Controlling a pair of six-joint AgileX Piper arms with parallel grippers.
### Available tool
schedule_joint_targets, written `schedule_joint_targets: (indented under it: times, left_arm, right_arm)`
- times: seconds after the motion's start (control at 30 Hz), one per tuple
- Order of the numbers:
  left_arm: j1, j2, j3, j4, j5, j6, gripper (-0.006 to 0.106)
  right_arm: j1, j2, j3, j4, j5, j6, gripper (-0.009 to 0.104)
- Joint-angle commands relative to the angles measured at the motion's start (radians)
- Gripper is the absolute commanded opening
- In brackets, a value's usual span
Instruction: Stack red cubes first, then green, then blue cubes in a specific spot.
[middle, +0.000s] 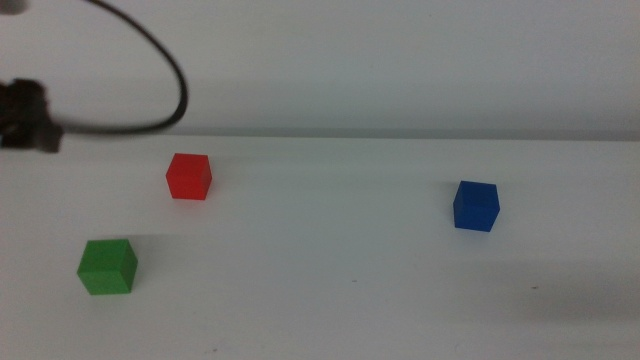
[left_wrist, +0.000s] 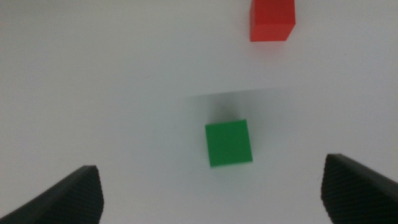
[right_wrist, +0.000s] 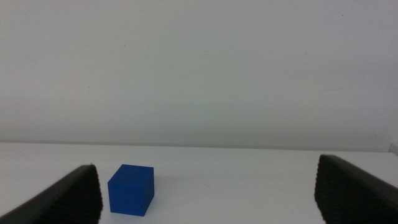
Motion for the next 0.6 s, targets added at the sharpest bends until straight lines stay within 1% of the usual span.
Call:
schedule_joint_targets:
  times: [0.0,0.07,0.2,0.3,0.37,0.57]
  left_arm:
    - [-0.005,0.122,-0.079,-0.038,0.029,0.024,0.094]
    - [-0.028,0.217,-0.132,-0.043,0.026,0.019,0.094]
    - [-0.098,0.381,-0.223,0.023,-0.010,-0.005,0.094]
    - [-0.139,0.506,-0.325,0.023,0.020,-0.064,0.094]
    - [-0.153,0.587,-0.407,0.031,0.073,-0.068,0.094]
    - [-0.162,0.782,-0.565,-0.003,0.109,-0.094,0.094]
  right_arm:
    - [-0.008,-0.038,0.045,-0.011,-0.003,-0.001,0.091]
    - [-0.008,-0.038,0.045,-0.011,-0.003,-0.001,0.091]
    - [-0.008,-0.038,0.045,-0.011,-0.003,-0.001,0.091]
    - [-0.008,-0.038,0.045,-0.011,-0.003,-0.001,0.091]
    - [-0.008,-0.038,0.045,-0.011,-0.003,-0.001,0.091]
    - [-0.008,-0.038,0.045,-0.011,-0.003,-0.001,0.091]
